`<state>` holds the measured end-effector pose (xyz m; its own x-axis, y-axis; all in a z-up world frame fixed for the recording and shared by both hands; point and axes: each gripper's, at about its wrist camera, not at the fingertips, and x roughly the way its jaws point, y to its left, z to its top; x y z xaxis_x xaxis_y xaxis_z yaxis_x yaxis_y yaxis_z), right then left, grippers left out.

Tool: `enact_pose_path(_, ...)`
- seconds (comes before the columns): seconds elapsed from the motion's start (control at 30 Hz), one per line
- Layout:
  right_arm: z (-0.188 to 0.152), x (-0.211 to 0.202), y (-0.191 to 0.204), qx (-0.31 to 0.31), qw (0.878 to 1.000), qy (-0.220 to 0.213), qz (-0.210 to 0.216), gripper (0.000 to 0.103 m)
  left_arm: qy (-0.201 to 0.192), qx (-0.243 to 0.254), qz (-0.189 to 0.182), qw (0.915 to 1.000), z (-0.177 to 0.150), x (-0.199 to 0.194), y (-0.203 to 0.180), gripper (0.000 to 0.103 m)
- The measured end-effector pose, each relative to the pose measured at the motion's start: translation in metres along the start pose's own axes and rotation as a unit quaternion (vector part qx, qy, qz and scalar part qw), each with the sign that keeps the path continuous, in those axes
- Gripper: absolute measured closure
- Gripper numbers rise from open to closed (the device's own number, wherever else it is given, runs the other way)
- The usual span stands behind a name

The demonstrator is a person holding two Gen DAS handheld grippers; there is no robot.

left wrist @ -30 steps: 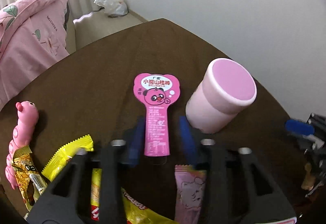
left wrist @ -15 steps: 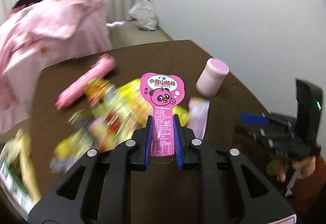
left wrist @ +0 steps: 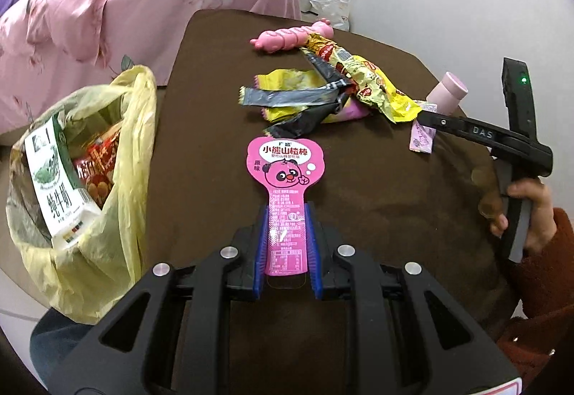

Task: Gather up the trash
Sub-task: 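Hold the pink lollipop in the left tool while the right tool grasps a pink candy stick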

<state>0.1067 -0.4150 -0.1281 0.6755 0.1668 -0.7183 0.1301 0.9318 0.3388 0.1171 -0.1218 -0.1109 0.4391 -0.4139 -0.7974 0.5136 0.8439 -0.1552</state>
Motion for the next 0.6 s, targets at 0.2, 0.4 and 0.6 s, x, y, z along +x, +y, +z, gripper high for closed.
enact_pose_path(0.2, -0.005, -0.004, 0.011, -0.041, 0.999, 0.001, 0.0, 0.085, -0.004, -0.018, -0.02, 0.9996, -0.005, -0.004, 0.01, 0.063)
enact_pose_path(0.4, -0.017, -0.03, 0.013, -0.06, 0.998, -0.013, -0.007, 0.091, -0.024, -0.026, -0.056, 0.9978, 0.003, -0.017, 0.014, 0.055)
enact_pose_path(0.6, -0.026, -0.058, 0.014, -0.053, 0.998, -0.035, 0.004, 0.092, -0.013, 0.004, -0.024, 0.9996, 0.023, -0.007, 0.005, 0.051)
